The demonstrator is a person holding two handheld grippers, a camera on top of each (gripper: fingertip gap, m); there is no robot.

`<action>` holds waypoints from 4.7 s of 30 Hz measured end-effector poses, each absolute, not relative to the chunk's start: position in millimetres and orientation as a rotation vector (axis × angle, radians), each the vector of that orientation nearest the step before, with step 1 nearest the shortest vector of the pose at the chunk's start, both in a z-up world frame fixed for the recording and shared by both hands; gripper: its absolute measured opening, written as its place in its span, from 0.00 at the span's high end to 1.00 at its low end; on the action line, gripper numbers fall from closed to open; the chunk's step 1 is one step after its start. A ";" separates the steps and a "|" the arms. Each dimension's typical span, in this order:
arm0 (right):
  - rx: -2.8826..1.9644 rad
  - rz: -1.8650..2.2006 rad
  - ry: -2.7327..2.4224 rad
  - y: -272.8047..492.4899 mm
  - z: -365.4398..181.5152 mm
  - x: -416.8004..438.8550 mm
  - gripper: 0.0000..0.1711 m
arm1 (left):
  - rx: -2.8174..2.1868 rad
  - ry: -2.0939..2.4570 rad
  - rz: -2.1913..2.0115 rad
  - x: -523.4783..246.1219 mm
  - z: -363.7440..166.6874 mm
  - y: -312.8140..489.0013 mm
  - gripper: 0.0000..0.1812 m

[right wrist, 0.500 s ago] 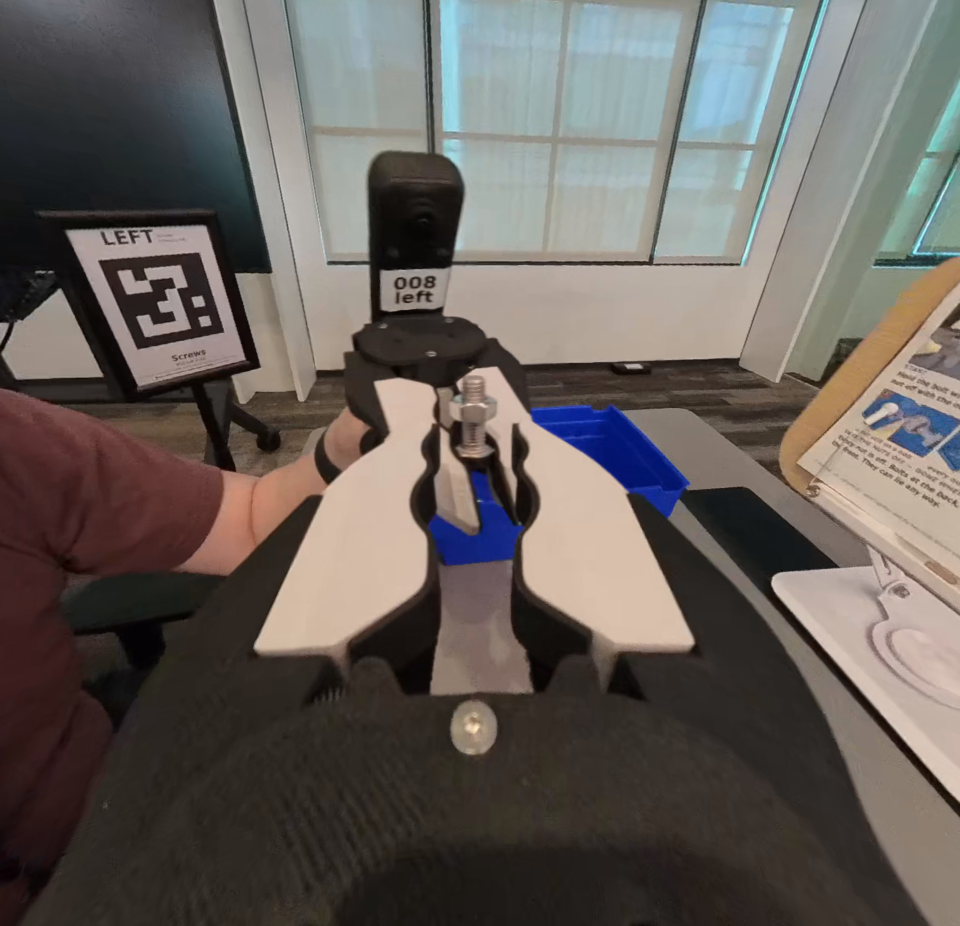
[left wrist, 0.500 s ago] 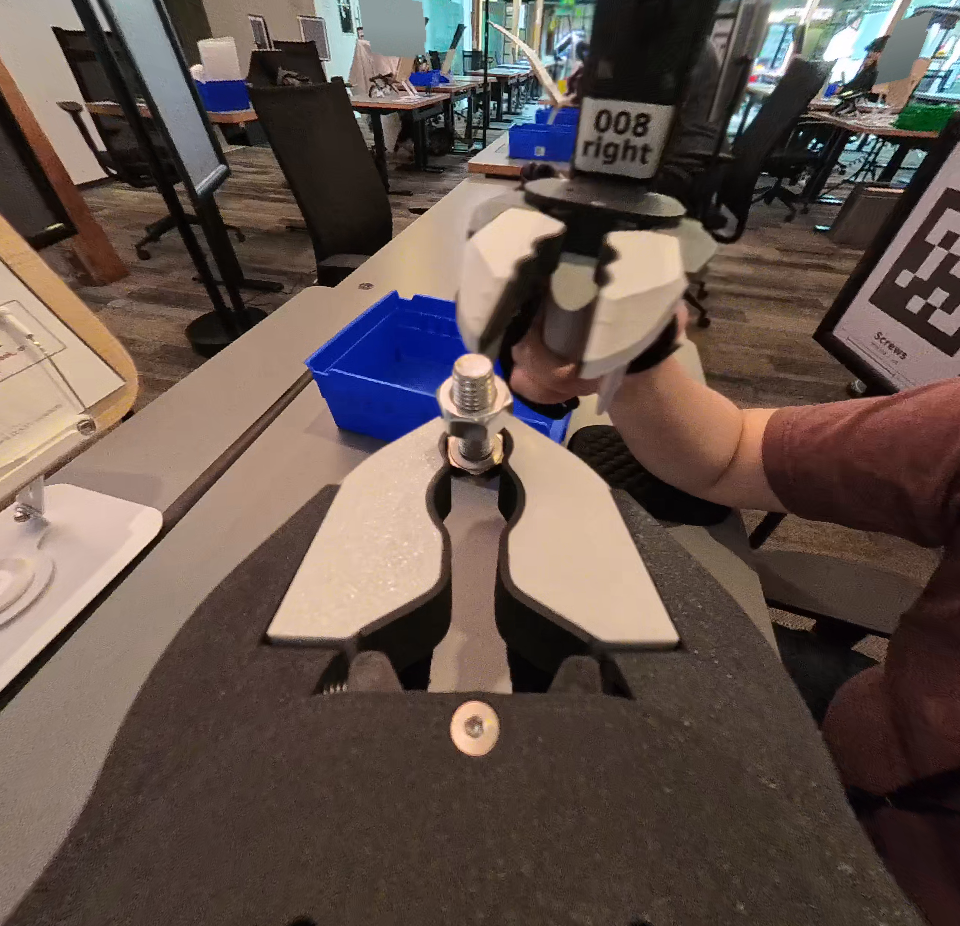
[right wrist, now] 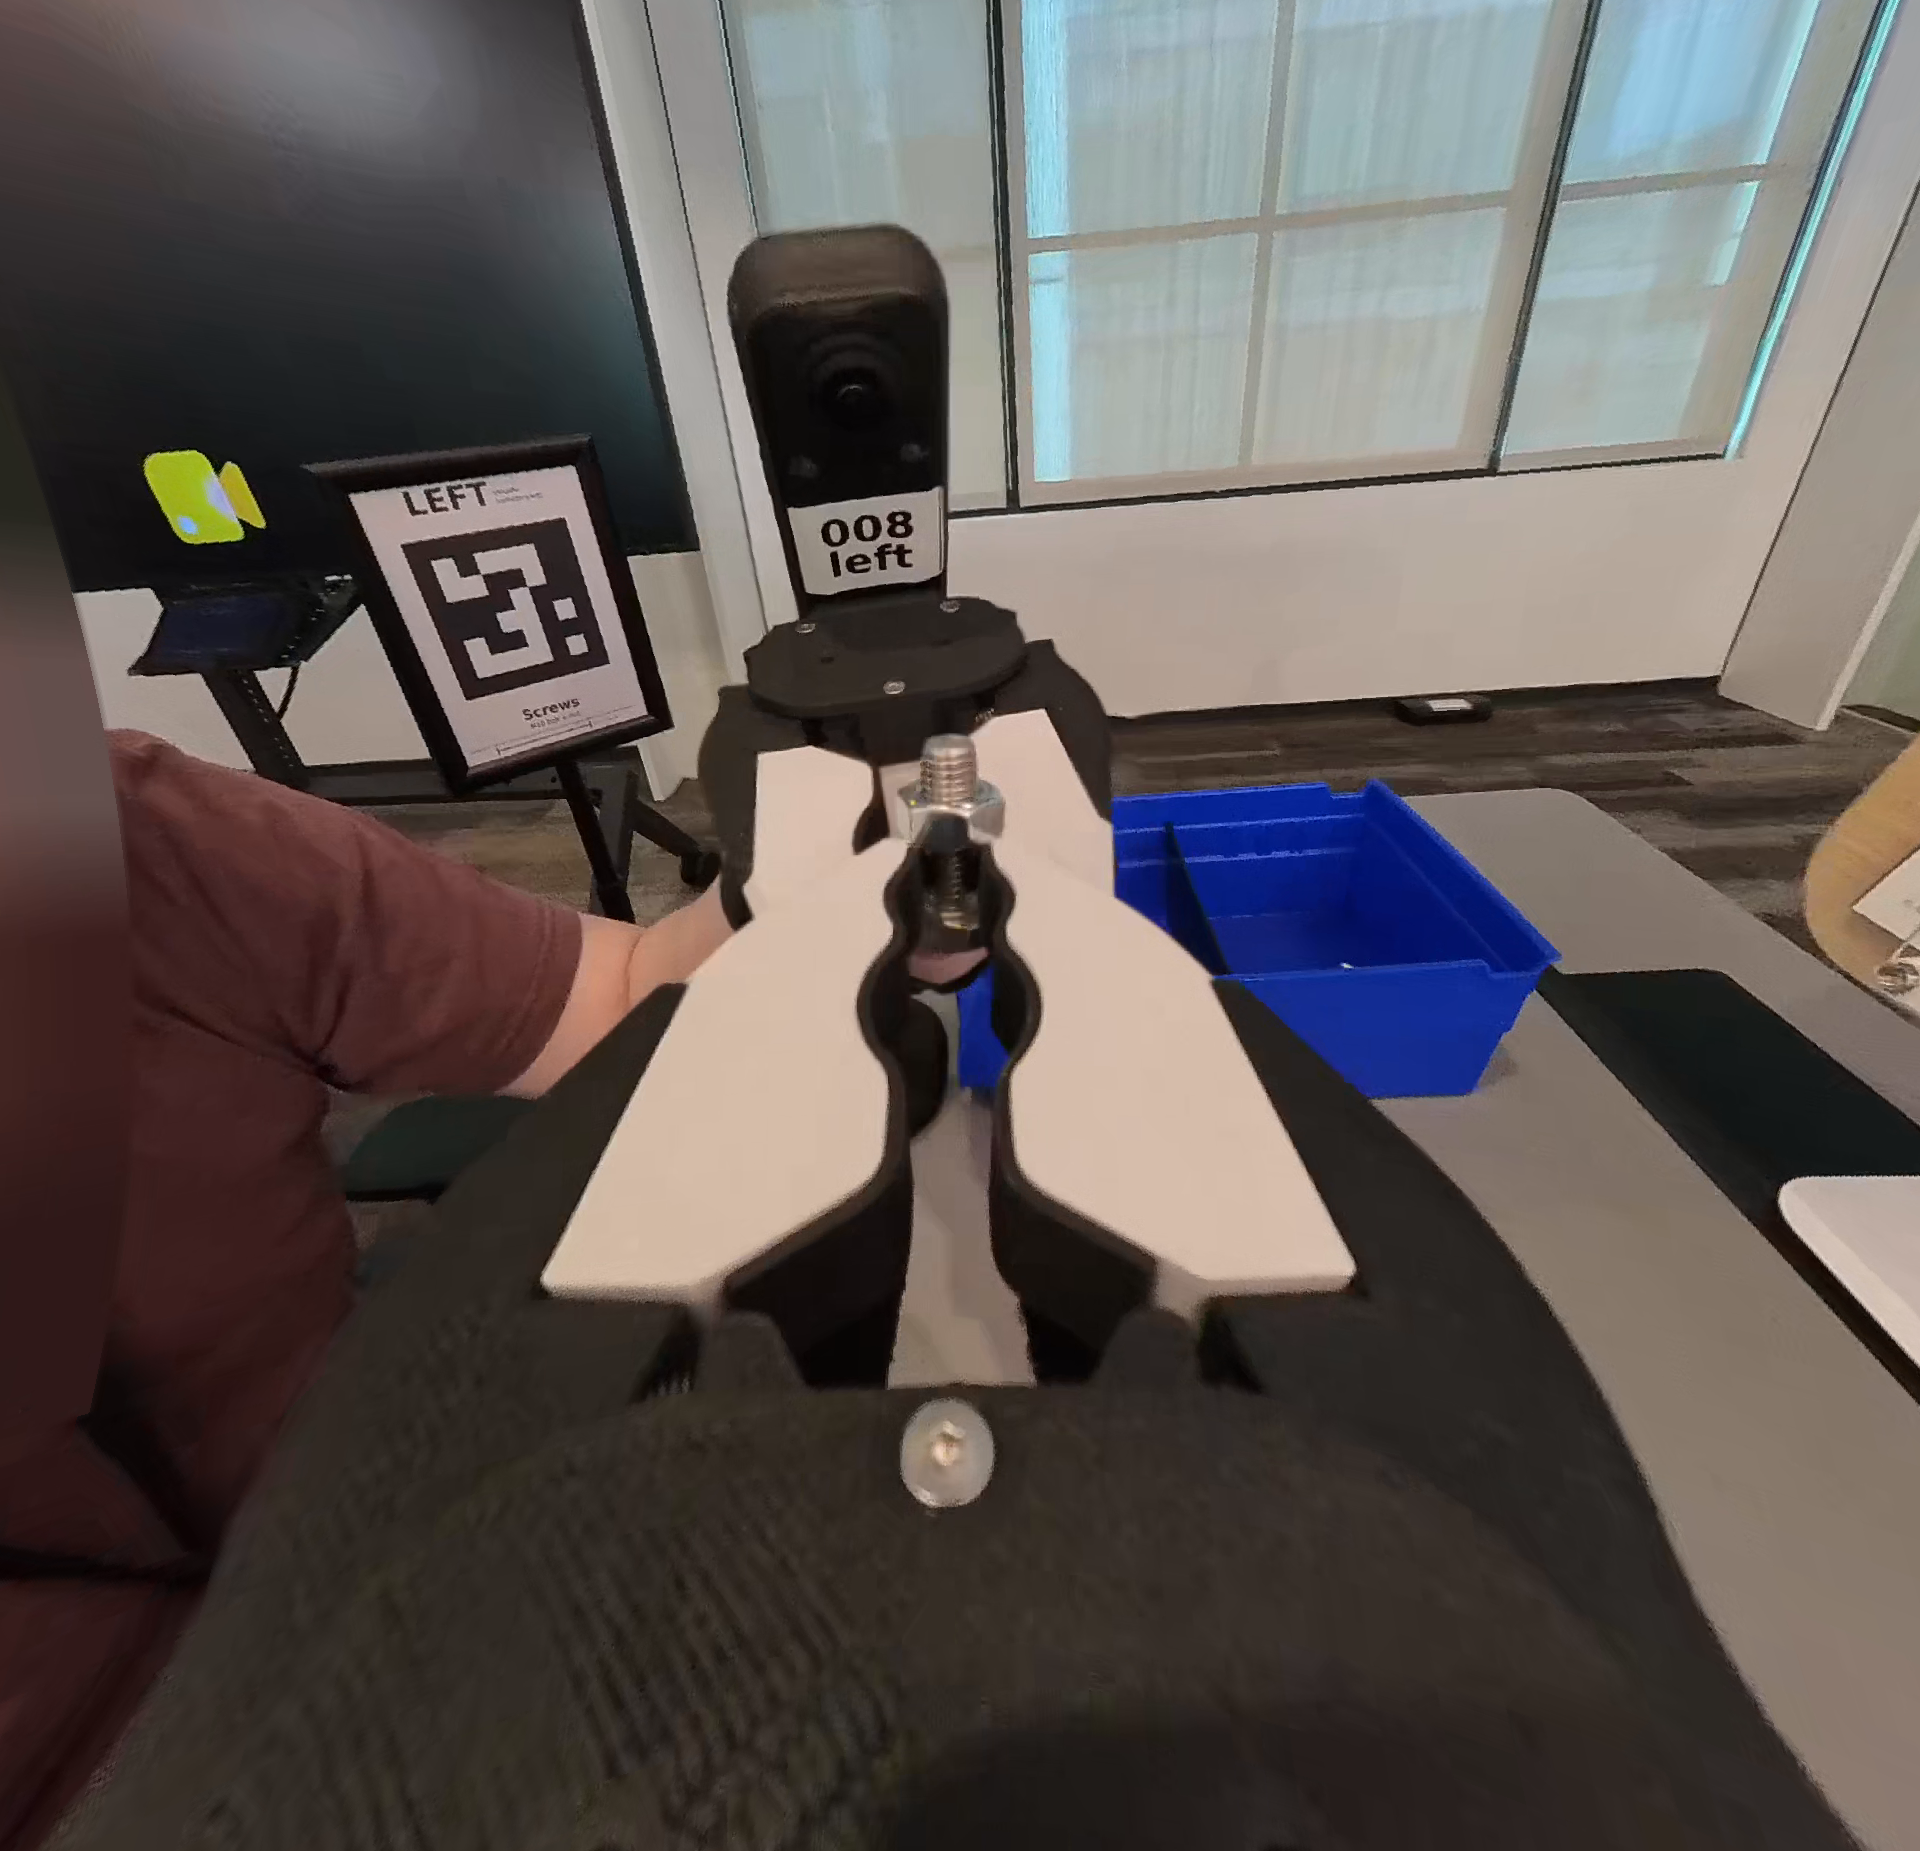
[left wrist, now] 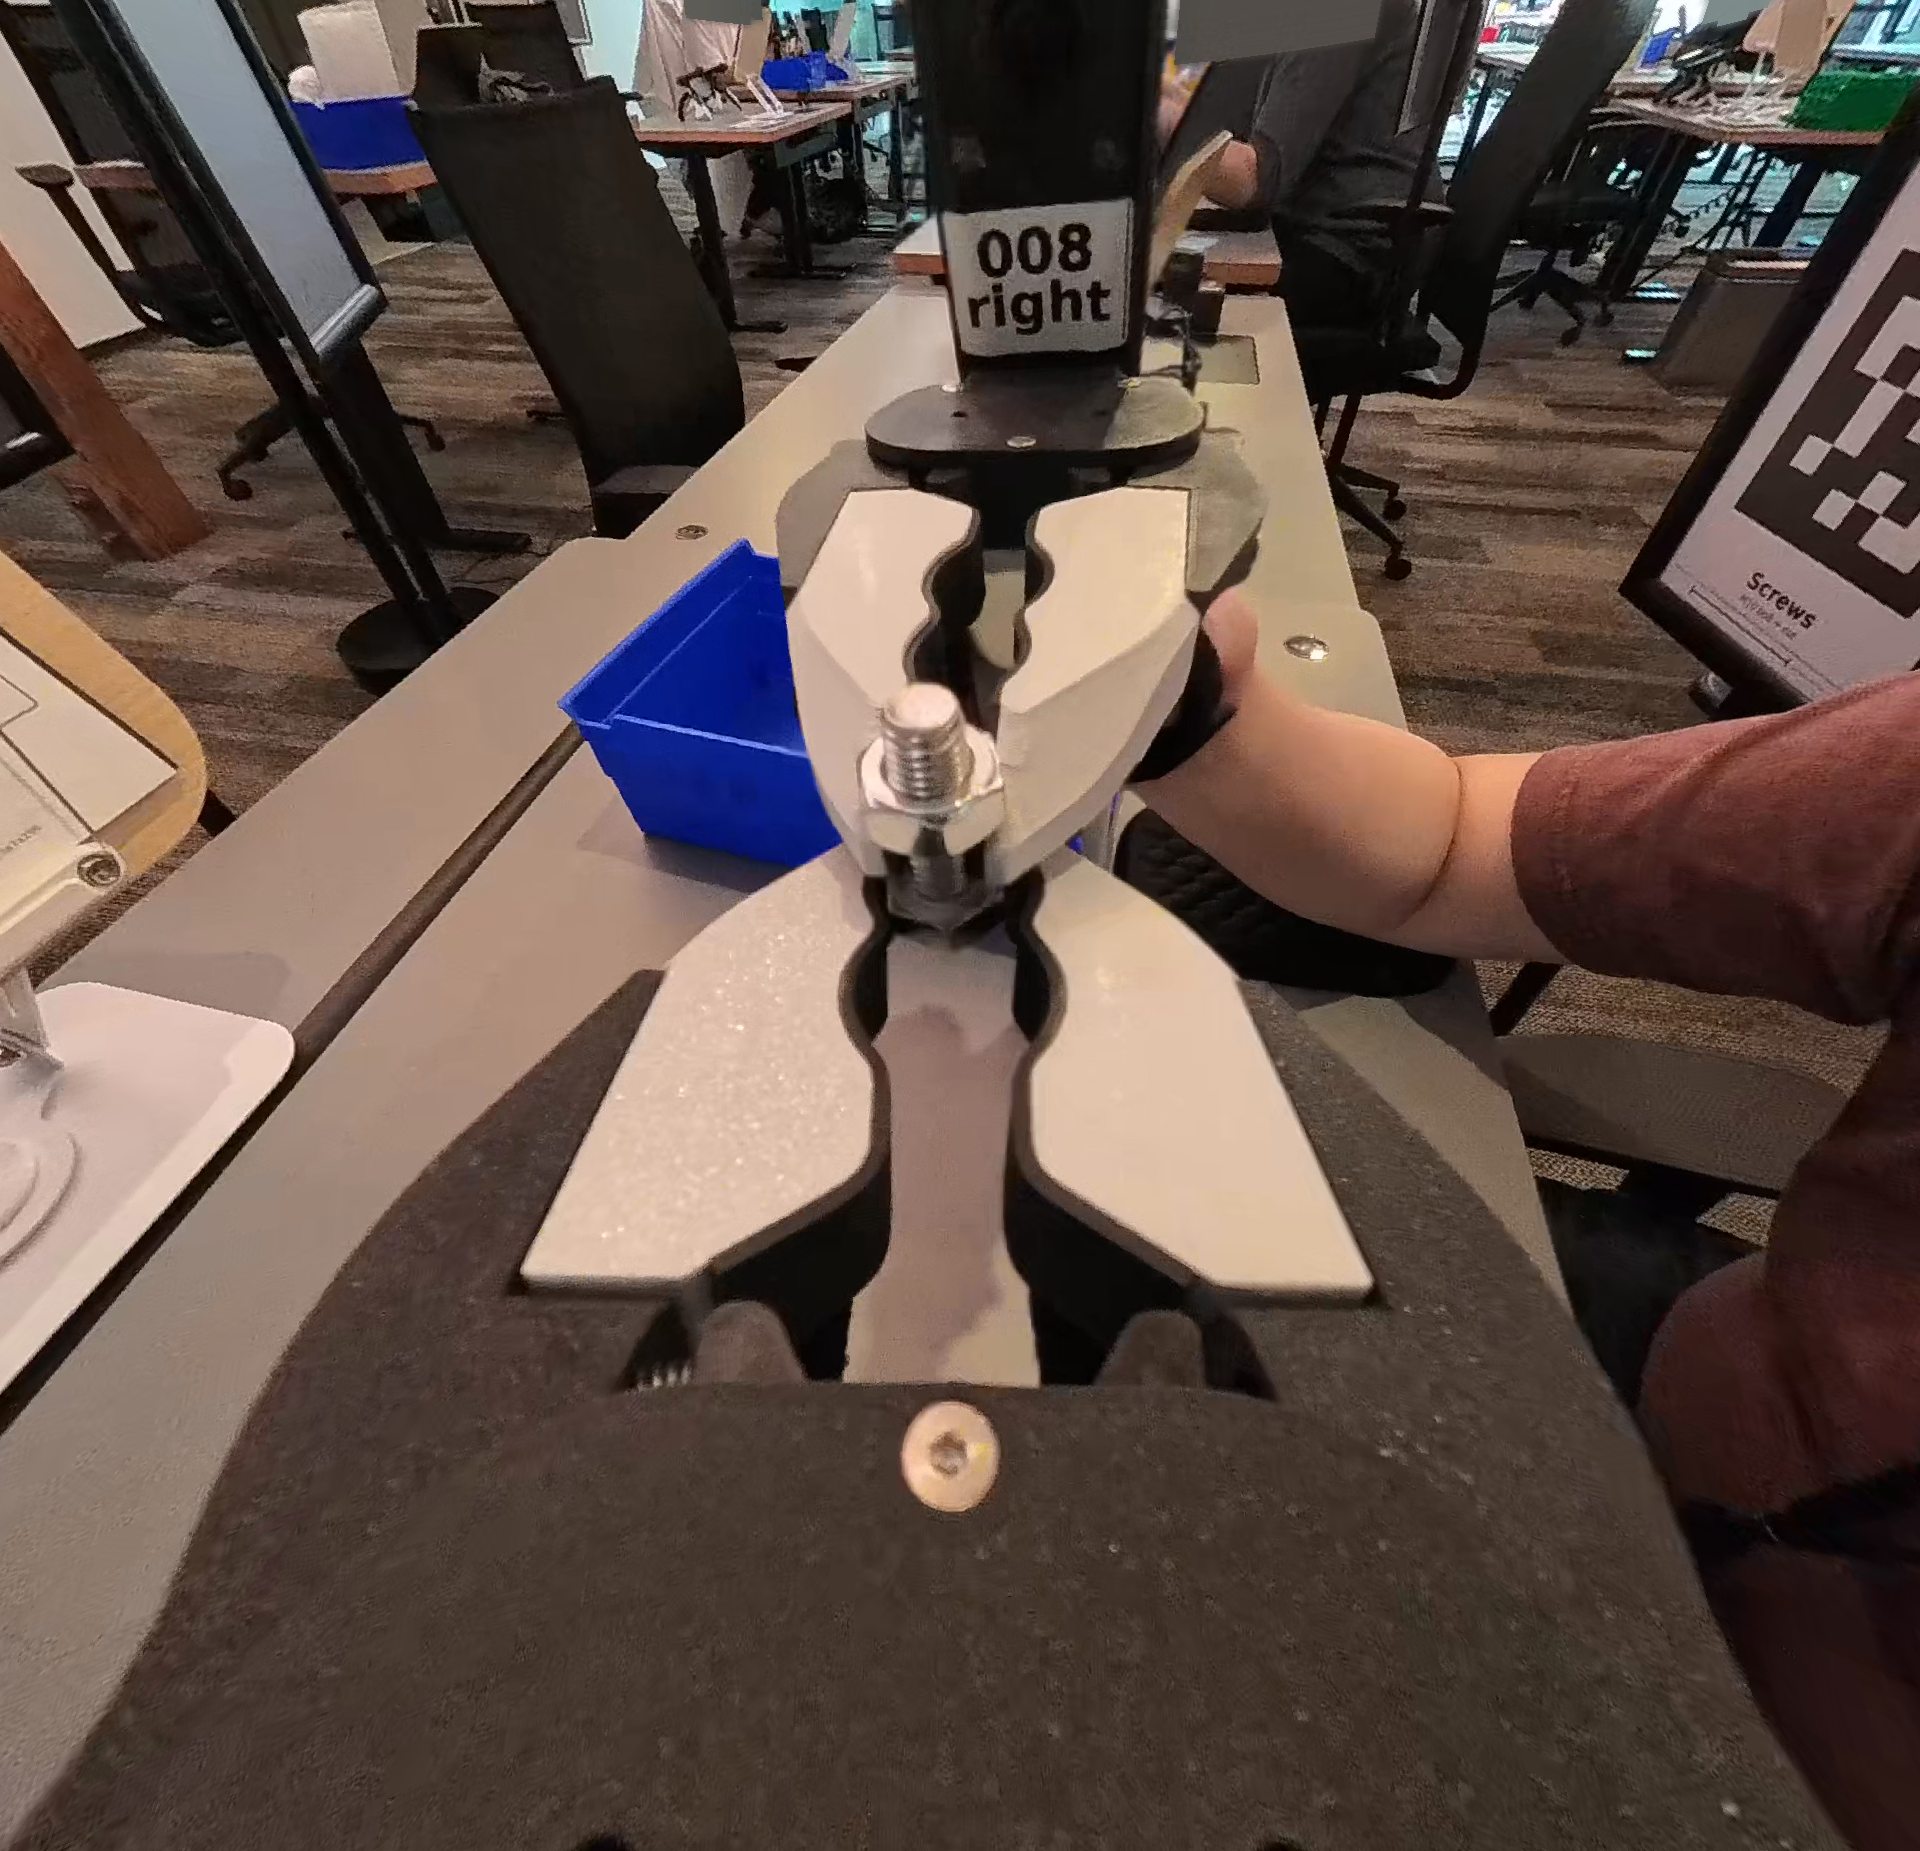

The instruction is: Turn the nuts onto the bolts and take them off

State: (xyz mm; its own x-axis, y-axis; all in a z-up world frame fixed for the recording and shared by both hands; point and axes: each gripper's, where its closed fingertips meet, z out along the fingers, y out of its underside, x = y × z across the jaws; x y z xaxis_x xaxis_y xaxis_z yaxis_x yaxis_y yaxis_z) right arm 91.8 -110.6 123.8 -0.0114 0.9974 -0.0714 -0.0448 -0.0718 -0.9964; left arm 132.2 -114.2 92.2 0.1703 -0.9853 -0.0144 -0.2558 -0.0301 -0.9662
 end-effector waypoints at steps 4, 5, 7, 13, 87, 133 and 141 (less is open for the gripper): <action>-1.304 1.218 -1.119 -97.1 135.4 130.8 0.94 | -1.520 1.264 -0.912 128.5 89.1 -111.1 0.73; -1.395 1.137 -1.122 -89.2 131.9 152.3 0.94 | -1.528 1.265 -0.902 126.7 89.7 -110.7 0.73; -1.662 0.946 -1.050 -65.6 110.8 206.0 0.94 | -1.543 1.263 -0.888 123.4 90.3 -110.8 0.74; -2.643 0.363 -0.493 -17.4 -40.7 379.1 0.94 | -1.626 1.259 -0.808 112.7 82.3 -101.3 0.75; -2.065 0.114 -0.968 15.2 30.5 285.6 0.82 | -2.752 1.253 0.151 -207.2 -145.7 -54.6 0.90; -2.049 0.182 -0.931 8.1 37.1 297.9 0.82 | -2.112 1.511 -0.310 47.5 -31.2 -38.4 0.86; -2.077 0.058 -0.988 20.5 24.0 291.7 0.82 | -2.322 1.381 -0.098 -123.8 -41.6 59.9 0.91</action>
State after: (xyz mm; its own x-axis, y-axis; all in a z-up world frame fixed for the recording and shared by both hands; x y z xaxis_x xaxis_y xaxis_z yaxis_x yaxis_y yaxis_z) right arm 291.7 20.5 24.0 0.6914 0.6651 0.2820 0.6274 -0.3592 -0.6909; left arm -123.8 59.9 -41.6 0.5002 -0.8515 -0.1573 -0.8208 -0.4083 -0.3995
